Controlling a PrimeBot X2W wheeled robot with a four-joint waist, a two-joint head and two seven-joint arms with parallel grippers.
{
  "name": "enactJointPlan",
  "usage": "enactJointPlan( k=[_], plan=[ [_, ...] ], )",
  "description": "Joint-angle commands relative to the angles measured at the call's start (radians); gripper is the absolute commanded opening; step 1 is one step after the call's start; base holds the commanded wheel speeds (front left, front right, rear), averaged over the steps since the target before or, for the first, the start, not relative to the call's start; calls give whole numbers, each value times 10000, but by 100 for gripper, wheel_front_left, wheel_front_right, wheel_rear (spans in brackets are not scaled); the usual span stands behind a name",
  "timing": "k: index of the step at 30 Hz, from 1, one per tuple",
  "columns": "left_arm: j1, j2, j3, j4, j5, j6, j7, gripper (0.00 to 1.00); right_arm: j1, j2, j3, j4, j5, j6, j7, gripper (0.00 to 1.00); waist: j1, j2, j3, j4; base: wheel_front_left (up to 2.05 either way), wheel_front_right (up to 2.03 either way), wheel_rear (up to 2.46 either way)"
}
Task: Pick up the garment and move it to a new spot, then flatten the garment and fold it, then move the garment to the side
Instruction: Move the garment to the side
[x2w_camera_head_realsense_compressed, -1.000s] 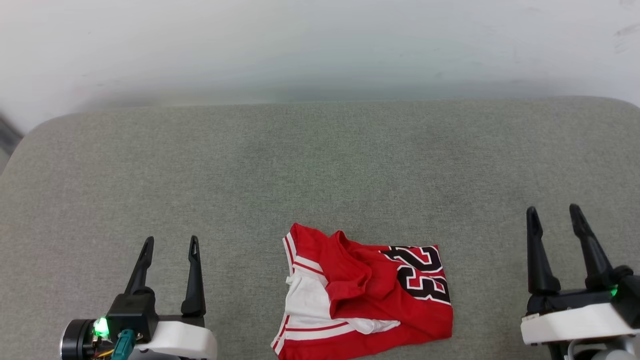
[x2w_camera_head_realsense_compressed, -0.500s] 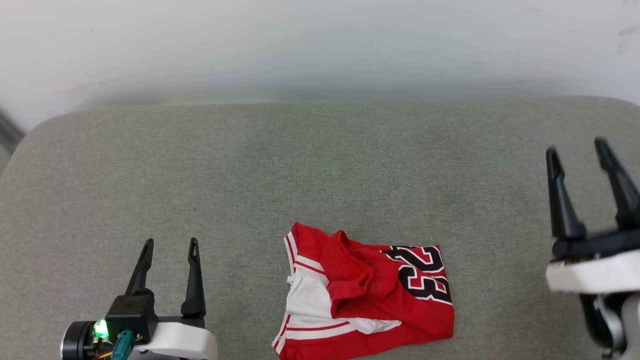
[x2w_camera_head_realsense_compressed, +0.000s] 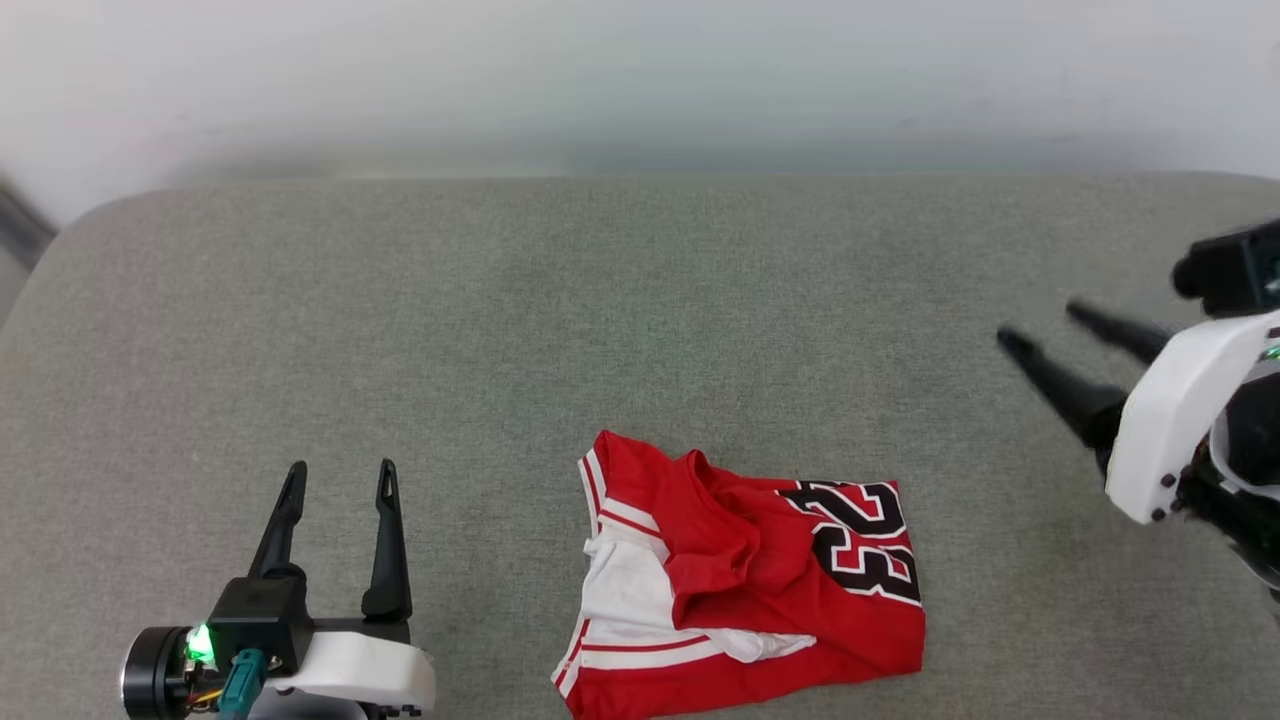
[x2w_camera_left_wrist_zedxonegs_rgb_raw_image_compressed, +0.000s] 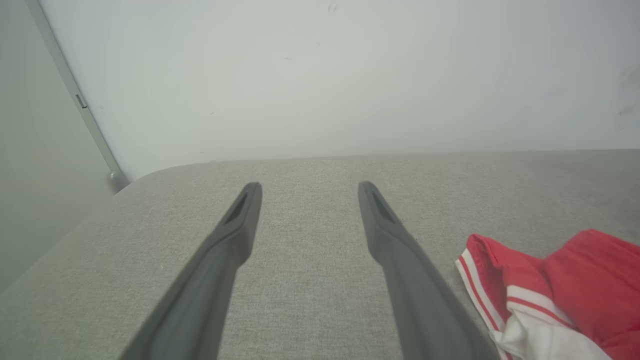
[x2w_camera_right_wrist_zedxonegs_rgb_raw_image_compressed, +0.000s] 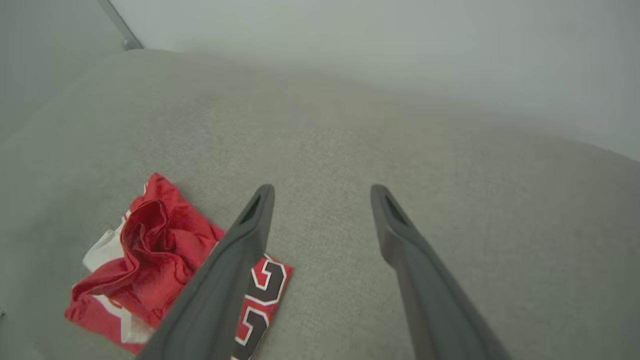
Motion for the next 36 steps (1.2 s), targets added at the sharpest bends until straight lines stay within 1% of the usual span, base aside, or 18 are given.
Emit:
enactJointPlan(
  k=[1,3,6,8,10,13,16,19,23,26,28,32,33,34,36],
  plan=[
    [-84,-2,15,-33,41,15,-23,100,36,5,55,96,200,-4,194,100,-1,0,55,33,0,0,0],
    [-160,-7,-12,-58,27,3,-23,100,160,-106,52,316,1084,-4,1419,100,-1,0,171,93,0,0,0],
    [-271,-20,-52,-101,-4,-21,-24,100,461,47,-175,819,2251,-4,2871,100,-1,0,369,189,0,0,0],
    [-338,-25,-86,-117,-10,-47,-23,100,587,101,-348,1178,2560,-4,3515,100,-1,0,536,275,0,0,0],
    [-482,-28,-134,-136,-12,-67,-23,100,697,394,-665,1614,2811,-4,3780,100,-1,0,724,382,0,0,0],
    [-676,-30,-246,-125,-6,-116,-23,100,845,712,-1084,2113,3082,-4,4073,100,-1,0,1007,605,0,0,0],
    [-877,-39,-292,-149,-9,-116,-24,100,962,1122,-1209,2364,3293,-4,4236,100,-1,0,1288,767,0,0,0],
    [-985,-45,-326,-159,-15,-101,-23,100,999,1362,-1136,2500,3423,-4,4320,100,-1,0,1514,871,0,0,0],
    [-1099,-51,-357,-145,-26,-113,-23,100,1072,1683,-752,2879,3387,-7,4237,100,-1,0,1691,955,0,0,0],
    [-1191,-54,-389,-121,-44,-101,-23,100,1254,1764,-263,3109,3409,-10,4244,100,-1,0,1786,1016,0,0,0],
    [-1254,-59,-422,-106,-66,-91,-23,100,1380,1706,87,3179,3328,-12,4185,100,-1,0,1843,1051,0,0,0],
    [-1307,-61,-505,-71,-81,-44,-23,100,1342,1508,589,3259,3139,-17,3675,100,-1,0,1895,1109,0,0,0],
    [-1328,-63,-526,-62,-78,-29,-24,100,1278,1455,682,3276,3131,-26,3527,46,-1,0,1889,1119,0,0,0],
    [-1334,-62,-542,-55,-84,-16,-24,100,1208,1392,783,3274,3183,-26,3413,0,-1,0,1870,1123,0,0,0],
    [-1297,-64,-581,-6,-99,2,-23,100,1046,1255,920,3210,3314,-23,3146,0,-1,0,1773,1139,0,0,0]
  ],
)
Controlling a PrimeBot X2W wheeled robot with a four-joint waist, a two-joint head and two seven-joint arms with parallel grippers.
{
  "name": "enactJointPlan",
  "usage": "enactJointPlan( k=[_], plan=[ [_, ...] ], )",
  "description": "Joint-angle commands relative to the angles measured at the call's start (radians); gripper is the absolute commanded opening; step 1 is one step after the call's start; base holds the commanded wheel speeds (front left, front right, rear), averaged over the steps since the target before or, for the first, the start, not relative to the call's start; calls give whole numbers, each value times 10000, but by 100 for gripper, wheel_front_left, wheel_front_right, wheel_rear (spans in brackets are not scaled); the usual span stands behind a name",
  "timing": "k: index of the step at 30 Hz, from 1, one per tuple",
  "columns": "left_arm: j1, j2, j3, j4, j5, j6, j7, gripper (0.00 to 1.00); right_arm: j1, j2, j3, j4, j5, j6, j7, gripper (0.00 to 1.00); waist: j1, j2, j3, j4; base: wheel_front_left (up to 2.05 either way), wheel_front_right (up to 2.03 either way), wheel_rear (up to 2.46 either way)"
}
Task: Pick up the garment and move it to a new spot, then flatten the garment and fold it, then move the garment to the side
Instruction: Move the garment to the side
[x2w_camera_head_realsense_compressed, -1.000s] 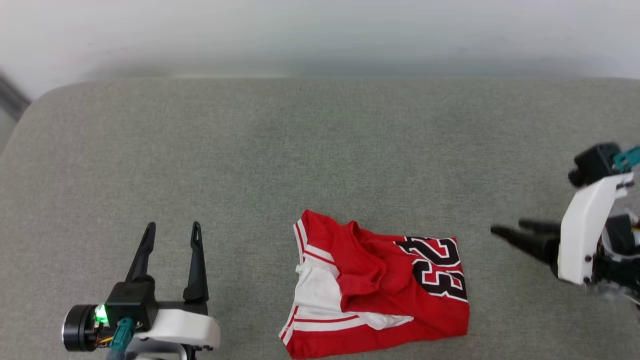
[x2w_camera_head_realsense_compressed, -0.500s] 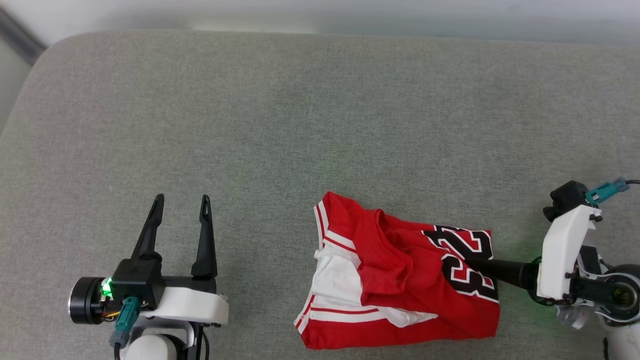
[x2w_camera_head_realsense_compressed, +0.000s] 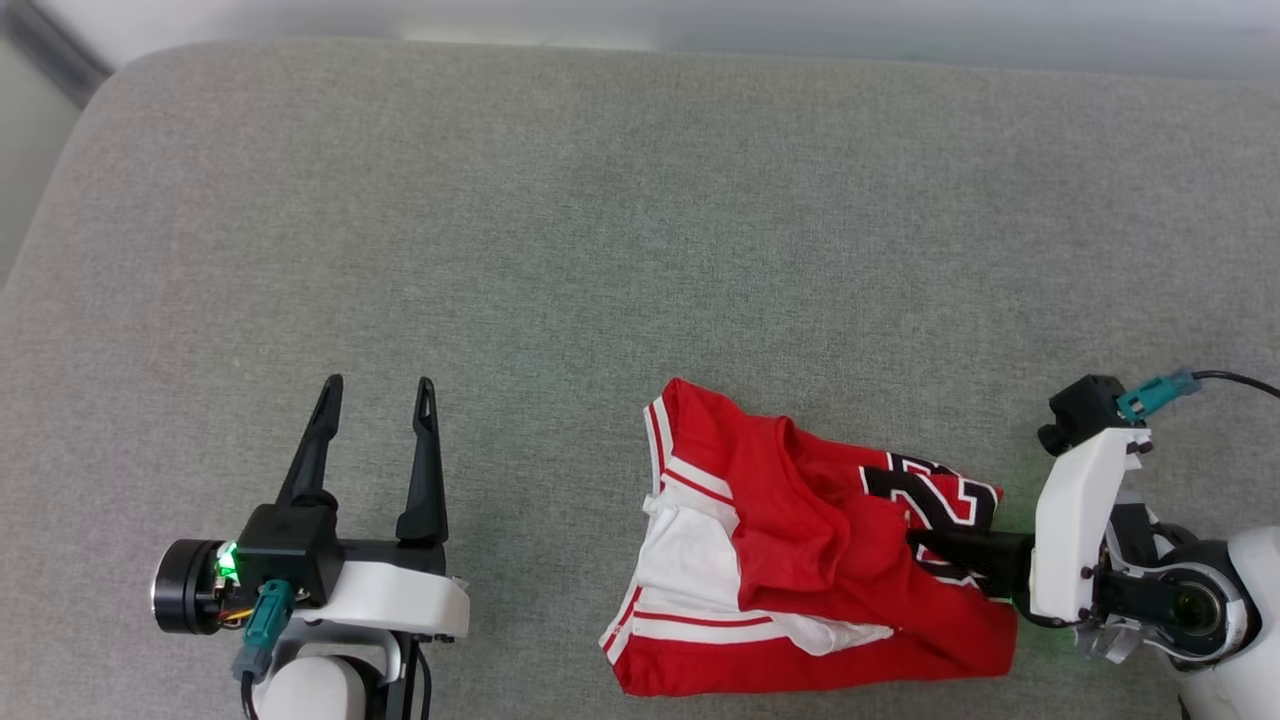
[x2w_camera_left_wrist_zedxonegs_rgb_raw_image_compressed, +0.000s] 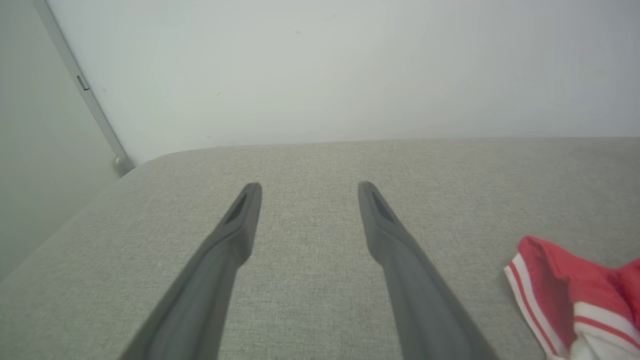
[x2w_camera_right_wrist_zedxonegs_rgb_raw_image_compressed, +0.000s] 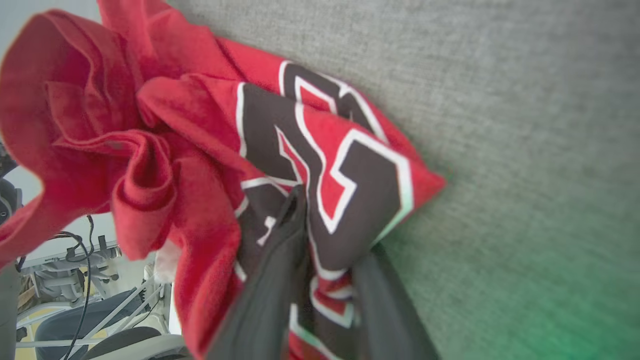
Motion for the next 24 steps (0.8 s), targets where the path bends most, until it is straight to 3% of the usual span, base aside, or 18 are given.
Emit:
enactJointPlan(
  k=[1,12,17,24],
  plan=[
    [-16,-19,-33,21,-11,21,-23,100,129,49,262,235,7,-31,-63,0,0,0,-104,8,0,0,0],
    [676,-20,28,85,-168,170,-23,100,-911,-1590,1383,-1837,334,-24,-1061,0,0,0,-1271,-563,0,0,0],
    [999,-19,114,5,-265,271,-23,100,-1266,-2528,1770,-2798,271,-24,-1049,0,0,0,-1541,-1321,0,0,0],
    [854,-16,312,-170,-231,232,-23,100,-1435,-3603,1715,-3295,-142,-24,-1295,0,0,0,-995,-2595,0,0,0]
  ],
)
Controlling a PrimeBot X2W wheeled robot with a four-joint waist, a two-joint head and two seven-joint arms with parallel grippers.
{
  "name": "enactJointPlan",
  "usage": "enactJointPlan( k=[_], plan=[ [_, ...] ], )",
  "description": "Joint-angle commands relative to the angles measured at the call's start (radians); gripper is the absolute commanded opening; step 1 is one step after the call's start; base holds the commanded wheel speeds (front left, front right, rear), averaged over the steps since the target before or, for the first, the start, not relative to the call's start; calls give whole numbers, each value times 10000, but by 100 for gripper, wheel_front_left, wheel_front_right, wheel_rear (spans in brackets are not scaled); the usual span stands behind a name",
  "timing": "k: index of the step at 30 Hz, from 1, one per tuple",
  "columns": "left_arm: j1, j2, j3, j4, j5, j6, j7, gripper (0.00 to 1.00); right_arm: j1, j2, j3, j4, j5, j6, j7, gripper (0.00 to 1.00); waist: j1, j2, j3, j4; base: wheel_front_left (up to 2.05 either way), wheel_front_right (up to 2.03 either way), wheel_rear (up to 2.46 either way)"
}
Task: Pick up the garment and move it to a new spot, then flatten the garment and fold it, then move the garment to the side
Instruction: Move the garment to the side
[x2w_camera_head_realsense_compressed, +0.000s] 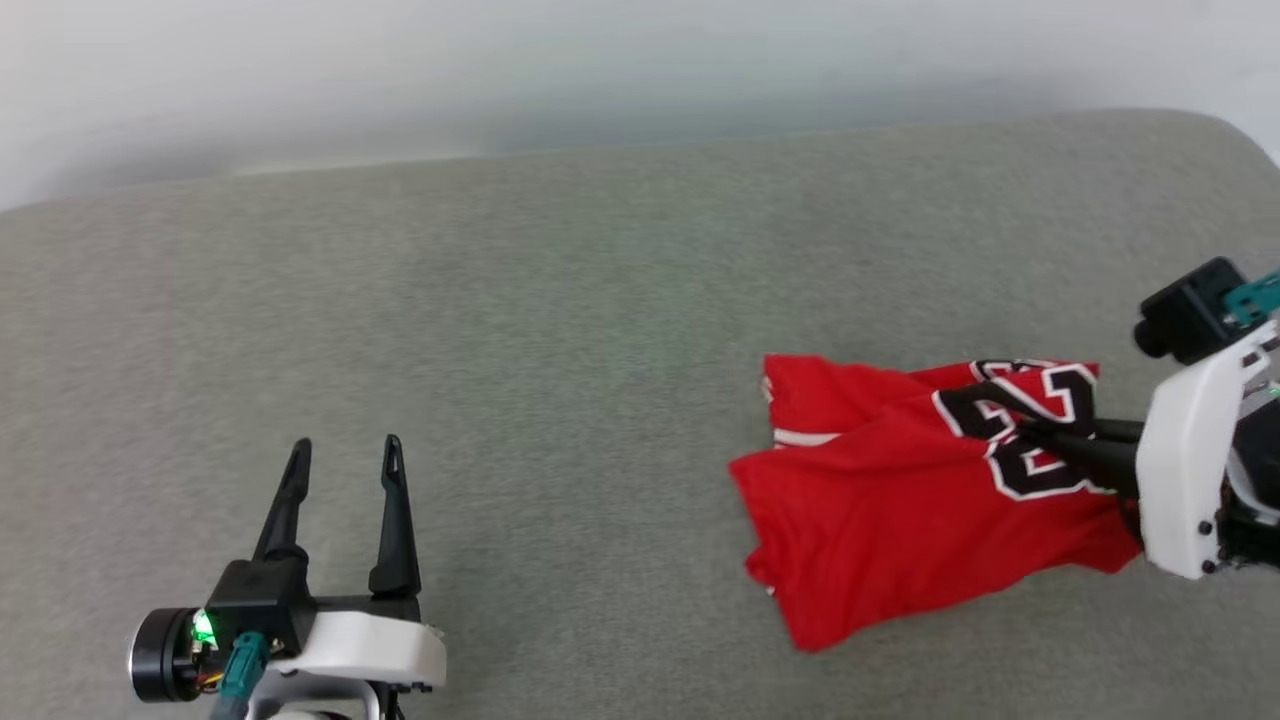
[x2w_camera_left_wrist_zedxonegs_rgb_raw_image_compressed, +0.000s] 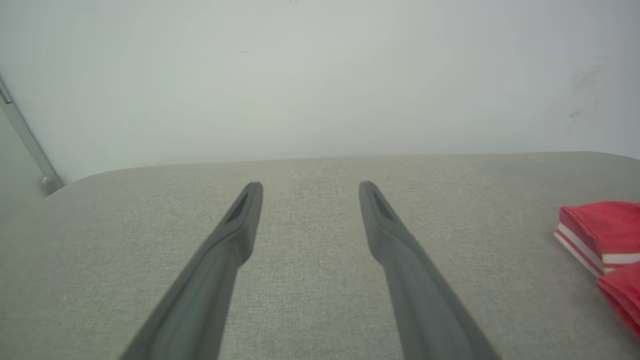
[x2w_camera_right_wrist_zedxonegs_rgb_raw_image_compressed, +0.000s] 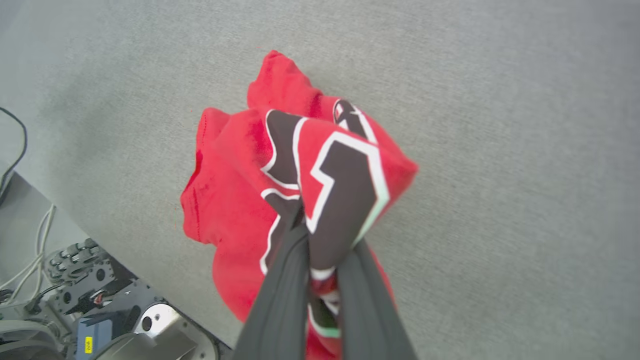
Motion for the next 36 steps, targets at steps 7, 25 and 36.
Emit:
enactJointPlan(
  k=[7,25,36],
  plan=[
    [-650,77,208,-298,278,-180,-21,100,-229,-695,-697,821,-941,-6,-936,0,0,0,1425,-1285,0,0,0],
    [-1927,660,378,-938,614,-504,-21,100,-2174,-674,-3144,5594,-4088,-6,-2975,0,0,0,3815,-1337,0,0,0],
    [-1941,715,371,-887,570,-451,-21,100,-2906,127,-3858,6958,-5404,-6,-4011,77,0,0,3778,-1255,0,0,0]
  ],
)
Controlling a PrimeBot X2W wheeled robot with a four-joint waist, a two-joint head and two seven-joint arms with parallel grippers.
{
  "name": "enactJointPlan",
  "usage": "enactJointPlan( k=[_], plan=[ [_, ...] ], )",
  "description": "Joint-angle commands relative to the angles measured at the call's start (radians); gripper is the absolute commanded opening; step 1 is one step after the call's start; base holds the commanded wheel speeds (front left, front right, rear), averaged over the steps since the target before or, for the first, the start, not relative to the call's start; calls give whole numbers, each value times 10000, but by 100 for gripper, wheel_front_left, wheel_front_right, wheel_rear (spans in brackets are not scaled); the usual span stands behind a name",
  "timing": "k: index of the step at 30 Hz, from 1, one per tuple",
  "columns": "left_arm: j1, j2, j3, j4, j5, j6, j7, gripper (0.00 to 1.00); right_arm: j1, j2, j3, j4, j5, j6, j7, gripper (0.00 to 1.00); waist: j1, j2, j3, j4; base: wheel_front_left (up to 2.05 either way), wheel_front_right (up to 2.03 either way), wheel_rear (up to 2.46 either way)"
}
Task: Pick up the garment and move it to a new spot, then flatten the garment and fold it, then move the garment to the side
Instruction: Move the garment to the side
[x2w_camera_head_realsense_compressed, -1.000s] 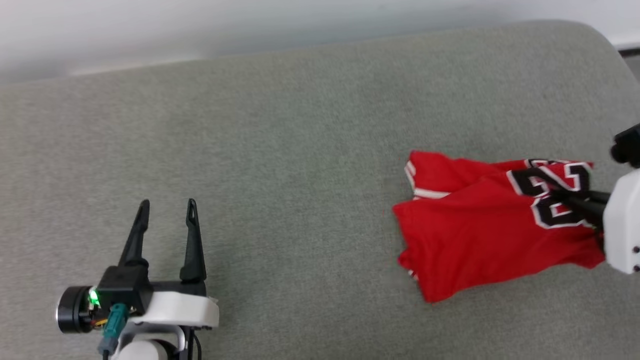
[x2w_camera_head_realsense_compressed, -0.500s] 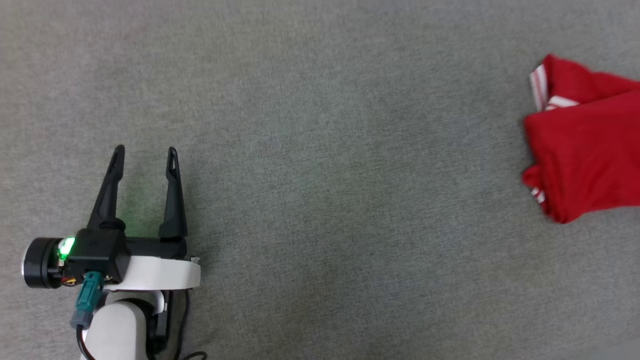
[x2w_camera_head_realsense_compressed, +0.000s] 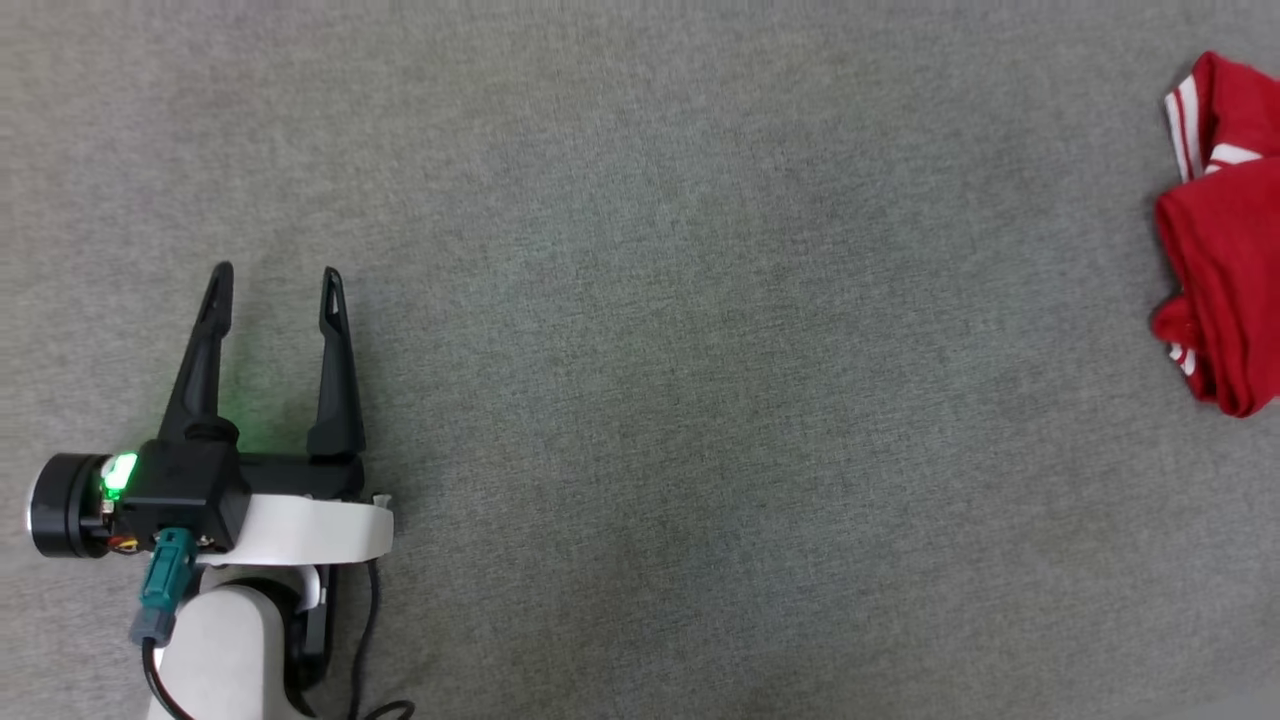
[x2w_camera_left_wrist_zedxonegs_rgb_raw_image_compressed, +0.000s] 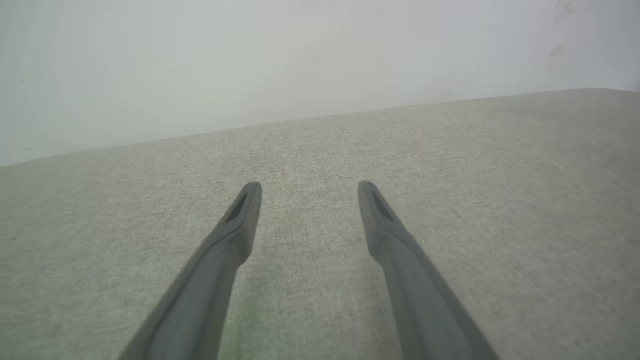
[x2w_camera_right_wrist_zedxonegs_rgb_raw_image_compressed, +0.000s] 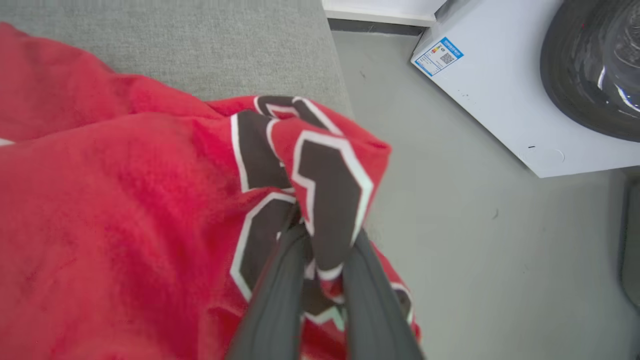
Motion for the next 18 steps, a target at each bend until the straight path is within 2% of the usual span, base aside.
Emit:
enactJointPlan(
  k=[1,6,10,18],
  plan=[
    [87,8,-25,25,-36,34,-21,100,-195,-5,-85,72,-82,-8,-80,100,-1,0,-199,34,0,0,0],
    [387,-153,-69,190,-135,90,-21,100,-232,185,-670,315,-1176,-8,-1122,100,-1,0,-1169,235,0,0,0],
    [743,-257,-101,308,-166,143,-21,100,-201,248,-1328,-195,-2382,-8,-2601,100,-1,0,-2037,462,0,0,0],
    [1564,-489,31,372,-363,300,-21,100,696,1703,-2318,-1789,-3747,-8,-5269,100,-1,0,-3268,952,0,0,0]
  ],
)
